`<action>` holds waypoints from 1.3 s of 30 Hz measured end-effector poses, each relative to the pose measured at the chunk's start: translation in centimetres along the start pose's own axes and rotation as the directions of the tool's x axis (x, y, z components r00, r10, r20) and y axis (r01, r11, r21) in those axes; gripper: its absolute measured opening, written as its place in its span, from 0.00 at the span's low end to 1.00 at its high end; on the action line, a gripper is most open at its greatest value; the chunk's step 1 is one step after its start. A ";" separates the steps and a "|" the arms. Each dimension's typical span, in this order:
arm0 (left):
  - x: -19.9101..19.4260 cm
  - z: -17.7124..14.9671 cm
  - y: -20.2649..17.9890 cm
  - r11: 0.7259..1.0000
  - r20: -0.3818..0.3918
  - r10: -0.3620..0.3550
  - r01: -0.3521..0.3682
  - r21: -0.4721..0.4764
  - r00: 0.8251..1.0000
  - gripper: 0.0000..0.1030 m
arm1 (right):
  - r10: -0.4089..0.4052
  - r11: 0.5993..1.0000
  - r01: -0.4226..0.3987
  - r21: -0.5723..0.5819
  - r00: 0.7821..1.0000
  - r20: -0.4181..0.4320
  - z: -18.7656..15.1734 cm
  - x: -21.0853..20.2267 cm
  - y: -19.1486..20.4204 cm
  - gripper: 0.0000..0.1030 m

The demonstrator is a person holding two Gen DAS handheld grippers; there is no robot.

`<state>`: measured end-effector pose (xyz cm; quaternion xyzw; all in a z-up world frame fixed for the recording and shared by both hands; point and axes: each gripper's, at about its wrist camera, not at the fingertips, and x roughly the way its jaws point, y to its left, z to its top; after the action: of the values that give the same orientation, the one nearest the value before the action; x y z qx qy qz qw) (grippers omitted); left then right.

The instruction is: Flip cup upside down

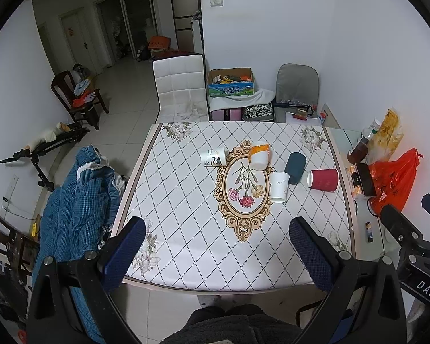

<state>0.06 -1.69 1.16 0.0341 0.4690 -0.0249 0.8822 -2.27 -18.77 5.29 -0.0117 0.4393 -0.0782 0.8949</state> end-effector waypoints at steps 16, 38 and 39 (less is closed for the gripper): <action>-0.1 0.0 0.0 1.000 0.004 -0.003 0.003 -0.001 1.000 1.00 | 0.001 1.000 -0.001 0.002 1.000 0.001 -0.1 -0.4 -0.1 1.00; -0.5 0.1 -0.1 1.000 0.008 -0.005 0.005 -0.003 1.000 1.00 | 0.001 1.000 -0.001 0.001 1.000 0.002 0.2 -0.4 0.4 1.00; -0.5 0.1 -0.2 1.000 0.008 -0.005 0.005 -0.002 1.000 1.00 | 0.002 1.000 -0.002 0.001 1.000 0.001 0.2 -0.5 0.3 1.00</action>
<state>-0.14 -1.86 1.62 0.0318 0.4658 -0.0268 0.8839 -2.41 -18.38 5.76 -0.0111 0.4387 -0.0776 0.8952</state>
